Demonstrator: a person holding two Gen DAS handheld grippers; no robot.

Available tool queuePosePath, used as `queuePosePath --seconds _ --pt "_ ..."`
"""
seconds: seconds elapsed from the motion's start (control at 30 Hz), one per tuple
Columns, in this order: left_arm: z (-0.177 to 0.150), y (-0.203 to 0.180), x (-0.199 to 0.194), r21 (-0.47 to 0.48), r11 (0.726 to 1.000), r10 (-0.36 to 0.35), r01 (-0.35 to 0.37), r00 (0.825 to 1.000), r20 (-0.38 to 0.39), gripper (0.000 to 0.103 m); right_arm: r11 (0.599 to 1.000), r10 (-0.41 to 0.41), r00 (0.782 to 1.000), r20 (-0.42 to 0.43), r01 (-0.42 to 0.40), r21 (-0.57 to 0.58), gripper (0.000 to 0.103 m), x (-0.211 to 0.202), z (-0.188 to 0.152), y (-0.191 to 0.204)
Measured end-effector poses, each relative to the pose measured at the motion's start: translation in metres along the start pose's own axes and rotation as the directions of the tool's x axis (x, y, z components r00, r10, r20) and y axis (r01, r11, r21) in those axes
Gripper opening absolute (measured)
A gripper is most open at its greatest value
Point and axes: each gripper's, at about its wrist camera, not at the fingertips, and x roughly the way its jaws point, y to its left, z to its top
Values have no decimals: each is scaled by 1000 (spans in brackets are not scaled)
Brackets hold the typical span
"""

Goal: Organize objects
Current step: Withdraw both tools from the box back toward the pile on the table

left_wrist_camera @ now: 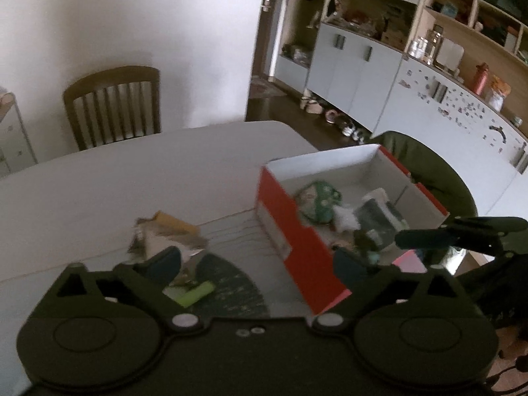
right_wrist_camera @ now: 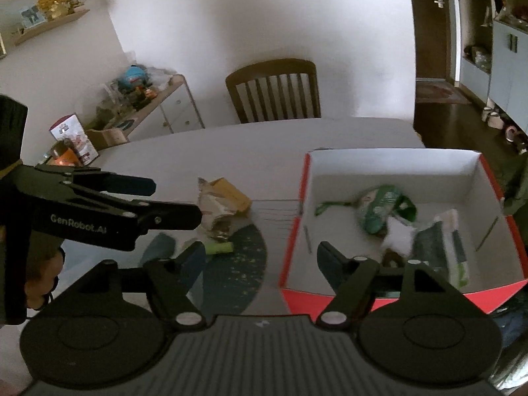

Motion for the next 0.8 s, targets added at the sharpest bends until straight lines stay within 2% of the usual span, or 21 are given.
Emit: queuePosePath --seconds 0.13,0.3,0.5,0.7,0.8 --pt "-8 21 -6 -25 1000 13 -13 1000 6 102 1000 8 1000 -1 -8 -8 78 7 0 14" --pt "-16 43 -3 -27 998 63 -63 998 -9 102 1000 13 1000 -15 -14 -17 78 16 -3 29" --pt "-24 75 1 -85 993 80 -81 997 -8 102 999 18 999 -48 -19 -30 78 32 -4 45" --pt "-25 104 7 -92 986 141 -139 990 20 102 998 19 995 -97 -25 -60 78 61 -11 66" --pt "-25 117 16 -110 984 143 -142 990 5 102 997 16 993 -119 -24 -70 78 78 -14 74"
